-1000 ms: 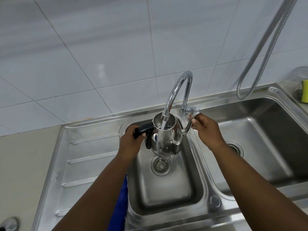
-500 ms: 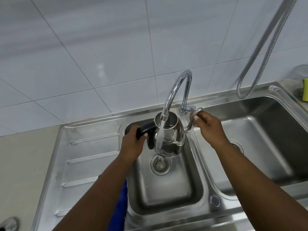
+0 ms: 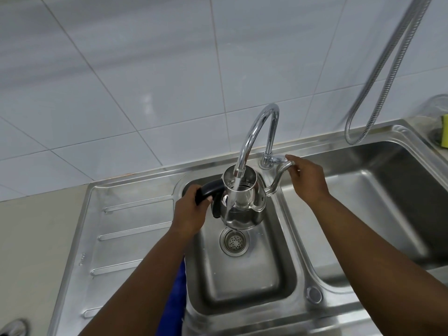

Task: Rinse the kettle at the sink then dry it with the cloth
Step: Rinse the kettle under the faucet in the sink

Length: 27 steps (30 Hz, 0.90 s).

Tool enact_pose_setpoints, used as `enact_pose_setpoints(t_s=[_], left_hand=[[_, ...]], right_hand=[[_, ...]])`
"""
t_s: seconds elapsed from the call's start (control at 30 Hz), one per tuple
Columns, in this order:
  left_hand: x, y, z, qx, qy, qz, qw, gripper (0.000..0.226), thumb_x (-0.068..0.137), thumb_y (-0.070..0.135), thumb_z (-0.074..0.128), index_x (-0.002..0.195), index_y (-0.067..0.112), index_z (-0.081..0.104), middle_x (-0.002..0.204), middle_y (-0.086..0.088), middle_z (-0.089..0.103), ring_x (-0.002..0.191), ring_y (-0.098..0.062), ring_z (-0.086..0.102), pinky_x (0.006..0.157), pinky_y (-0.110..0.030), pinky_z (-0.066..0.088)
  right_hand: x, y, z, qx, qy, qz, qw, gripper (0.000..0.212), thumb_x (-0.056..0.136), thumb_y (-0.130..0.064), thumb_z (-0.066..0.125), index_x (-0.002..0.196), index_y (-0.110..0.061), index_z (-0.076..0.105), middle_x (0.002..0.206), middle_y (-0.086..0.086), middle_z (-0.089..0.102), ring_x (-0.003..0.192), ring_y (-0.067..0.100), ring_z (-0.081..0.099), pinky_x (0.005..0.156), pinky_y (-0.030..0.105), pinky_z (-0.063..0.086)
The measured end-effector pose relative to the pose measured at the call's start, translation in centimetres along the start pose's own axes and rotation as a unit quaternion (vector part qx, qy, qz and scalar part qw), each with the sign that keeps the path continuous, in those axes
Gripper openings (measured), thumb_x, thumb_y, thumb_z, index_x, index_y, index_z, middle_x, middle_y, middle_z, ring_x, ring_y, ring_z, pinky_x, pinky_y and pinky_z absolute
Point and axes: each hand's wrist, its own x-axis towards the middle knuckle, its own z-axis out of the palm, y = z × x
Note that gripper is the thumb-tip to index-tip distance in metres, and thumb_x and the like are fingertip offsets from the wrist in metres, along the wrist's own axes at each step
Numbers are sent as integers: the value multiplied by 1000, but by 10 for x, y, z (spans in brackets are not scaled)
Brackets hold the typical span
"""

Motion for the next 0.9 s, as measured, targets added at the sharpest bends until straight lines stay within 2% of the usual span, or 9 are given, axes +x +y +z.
enact_pose_setpoints(t_s=[0.13,0.27,0.33,0.4,0.47,0.53,0.63,0.83,0.9], left_hand=[[0,-3,-1,-2,5,3,1000,26,92,23,61,117,19,54,97,-1,64,87,-19,59,74,-26,41],[-1,-8,-2,-12,12,-1,1000,22,91,22,63,112,19,57,92,-1,65,82,-16,59,65,-17,42],[-2,-10,-3,-12,19,-3,1000,21,90,22,64,109,20,57,88,2,63,79,-15,58,64,-13,39],[-2,-11,-4,-12,21,-9,1000,21,89,21,64,109,21,57,87,4,62,79,-13,57,64,-14,38],[-1,-12,-6,-12,23,-14,1000,23,89,20,64,111,21,57,89,4,62,81,-14,57,66,-17,39],[0,-11,-6,-12,23,-19,999,24,89,19,63,112,20,57,90,3,62,82,-16,57,67,-19,38],[3,-9,-5,-11,19,-22,1000,25,89,18,63,113,19,57,93,1,62,86,-19,58,71,-22,39],[6,-12,-4,-7,28,-16,999,22,89,21,64,110,19,57,89,3,62,80,-15,56,63,-12,37],[6,-14,-5,-10,32,-15,999,22,89,22,64,109,19,57,87,3,62,79,-15,56,63,-16,38]], right_hand=[[17,-1,-1,-35,11,2,999,19,95,-13,60,105,-12,76,97,15,78,92,36,71,87,36,54],[40,-10,-7,-59,-36,-1,998,22,97,-24,60,91,-9,76,83,15,75,84,34,69,71,29,43],[47,-19,-10,-73,-89,-6,993,25,94,-30,65,89,-8,77,84,12,75,84,29,67,72,29,44],[47,-22,-10,-132,-150,-16,980,15,87,-21,70,95,-11,78,94,10,77,94,28,69,82,32,51],[47,-21,-8,-170,-164,-25,971,24,84,-7,67,105,-10,78,105,14,77,104,32,68,88,31,50],[48,-19,-9,-119,-140,1,983,26,85,-4,69,109,-8,77,109,17,76,106,33,68,88,28,47],[54,-17,-12,-41,-112,35,992,24,85,-13,75,108,-7,77,108,17,76,105,31,68,84,26,43],[62,-17,-15,-38,-123,39,991,17,88,-15,71,102,-10,78,93,12,76,90,21,68,70,16,37],[63,-17,-15,-25,-124,50,991,14,89,-11,68,99,-7,77,83,9,73,80,19,68,63,6,39]])
